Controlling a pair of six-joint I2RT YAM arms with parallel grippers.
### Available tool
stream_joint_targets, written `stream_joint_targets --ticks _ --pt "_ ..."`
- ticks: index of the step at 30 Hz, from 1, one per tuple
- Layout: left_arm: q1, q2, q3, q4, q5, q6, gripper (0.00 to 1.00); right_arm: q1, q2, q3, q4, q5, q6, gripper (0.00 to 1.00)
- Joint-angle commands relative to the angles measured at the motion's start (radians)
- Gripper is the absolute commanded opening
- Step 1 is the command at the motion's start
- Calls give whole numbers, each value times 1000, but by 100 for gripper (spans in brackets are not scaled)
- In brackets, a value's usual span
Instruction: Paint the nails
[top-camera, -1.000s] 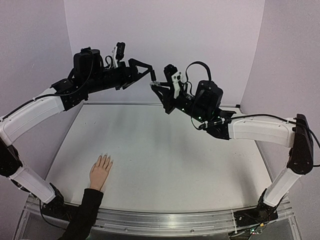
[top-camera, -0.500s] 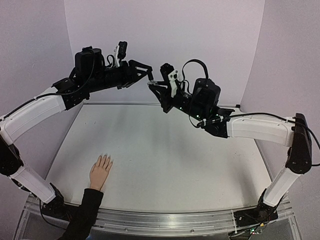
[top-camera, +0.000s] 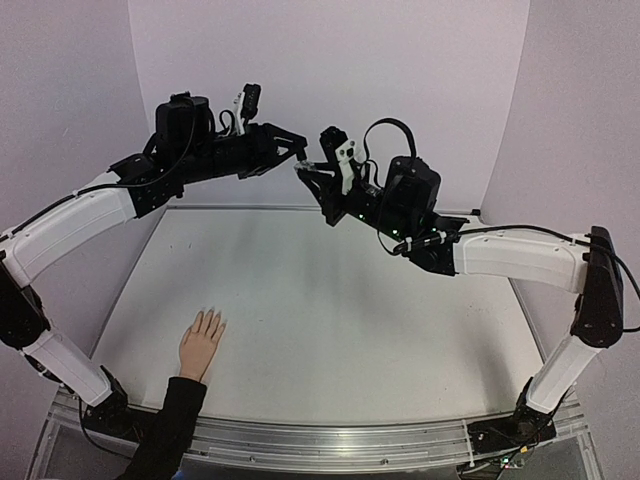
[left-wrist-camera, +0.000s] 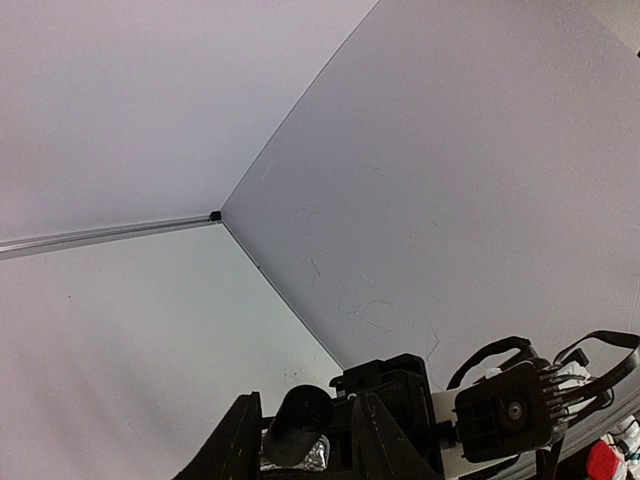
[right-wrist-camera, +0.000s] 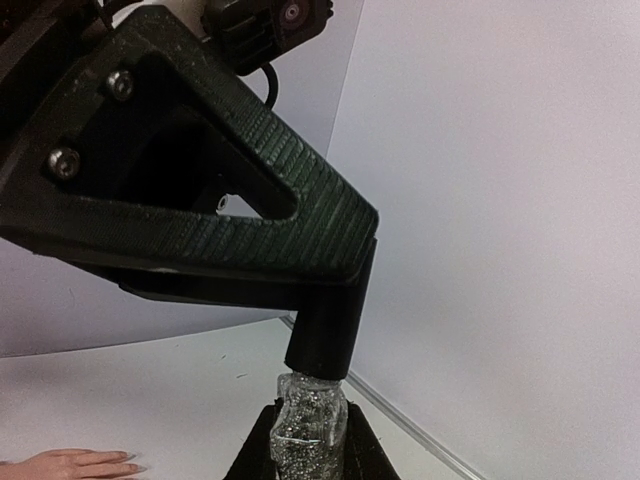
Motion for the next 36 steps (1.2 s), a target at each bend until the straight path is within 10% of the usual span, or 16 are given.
stream_joint_targets --ticks 1,13,24,30,36 --pt "-7 -8 40 15 16 19 31 7 9 57 15 10 6 0" --pt "-22 -40 -42 72 67 81 9 8 -22 136 -72 7 166 0" --pt "-30 -65 -122 96 350 223 0 -40 -62 239 -184 -357 293 0" --pt "-31 -37 -182 289 698 159 0 -62 -86 241 -28 -768 366 0" --pt "-30 22 -133 280 1000 233 0 -123 88 394 569 -1064 994 0"
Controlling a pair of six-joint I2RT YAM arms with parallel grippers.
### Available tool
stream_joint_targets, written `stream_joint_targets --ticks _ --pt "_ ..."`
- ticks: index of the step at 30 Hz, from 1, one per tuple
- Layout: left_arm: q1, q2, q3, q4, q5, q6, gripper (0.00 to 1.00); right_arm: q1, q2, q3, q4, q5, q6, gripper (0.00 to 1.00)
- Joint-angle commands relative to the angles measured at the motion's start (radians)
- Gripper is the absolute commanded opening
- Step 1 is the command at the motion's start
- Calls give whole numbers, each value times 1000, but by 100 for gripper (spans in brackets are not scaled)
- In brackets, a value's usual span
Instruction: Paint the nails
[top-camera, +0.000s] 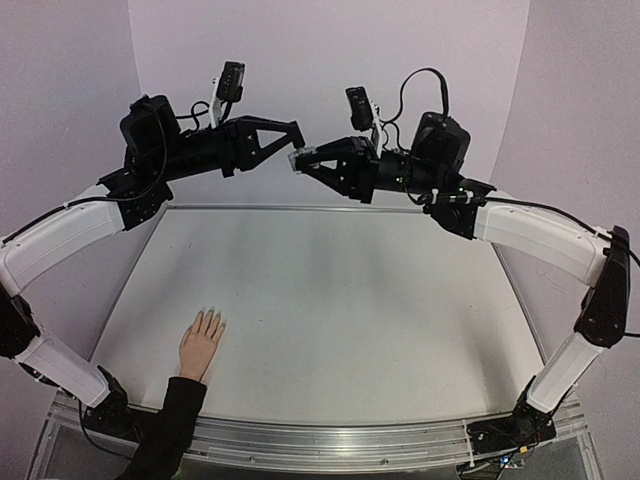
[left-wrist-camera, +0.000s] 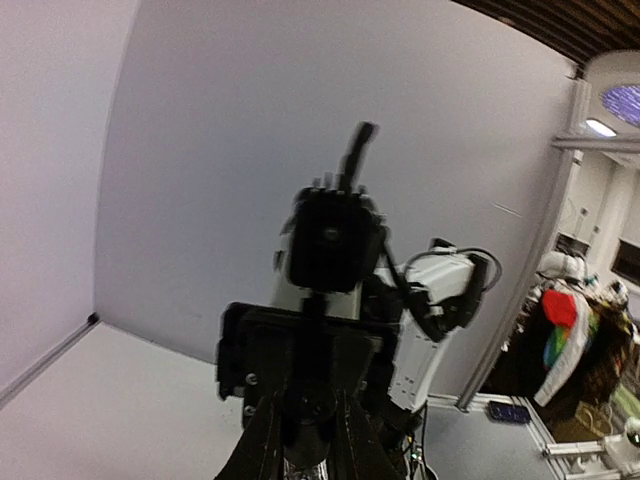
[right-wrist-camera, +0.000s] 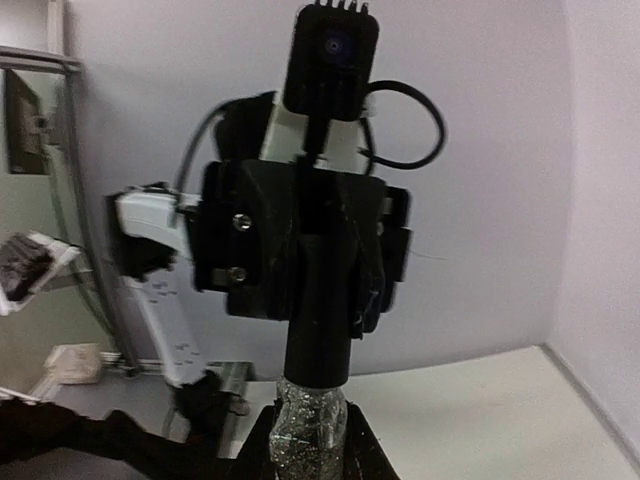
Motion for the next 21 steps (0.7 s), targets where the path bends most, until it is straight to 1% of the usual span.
stream_joint_targets --ticks 1,3,4,6,9,10,11,12,13,14,15,16,17,18,19,20,21 --pt "-64 116 34 -171 497 62 0 -12 132 227 740 -210 563 0" --pt "-65 149 87 -204 536 96 0 -21 191 299 900 -200 734 0" --pt "-65 157 98 -210 535 104 0 -27 213 315 928 -192 766 0" --pt "-62 168 119 -234 532 127 0 -42 214 295 938 -177 754 0" --pt "-47 168 138 -277 494 151 1 -71 179 196 924 -145 695 0" --pt "-37 158 132 -286 458 153 4 -81 168 170 915 -135 674 0" --pt "-25 147 124 -291 417 152 9 -91 156 142 906 -122 650 0" --pt "-9 130 101 -279 368 132 19 -102 141 103 886 -106 615 0" --pt "9 106 79 -249 325 106 33 -112 124 59 860 -87 571 0" --pt "26 82 40 -193 297 66 44 -121 111 20 840 -70 532 0" --pt "45 47 9 -146 258 40 52 -134 100 -22 816 -53 494 0" --pt "56 18 -20 -118 228 28 58 -146 95 -52 804 -42 478 0" --pt "67 -18 -34 -121 182 30 65 -159 91 -78 797 -28 461 0" --pt "74 -41 -41 -144 146 41 75 -172 85 -106 790 -13 446 0" --pt "77 -63 -42 -174 109 52 89 -180 78 -127 772 1 420 0" --pt "78 -79 -40 -202 62 57 97 -185 66 -151 730 24 377 0" --pt "79 -90 -36 -229 12 57 99 -188 52 -178 663 51 323 0"
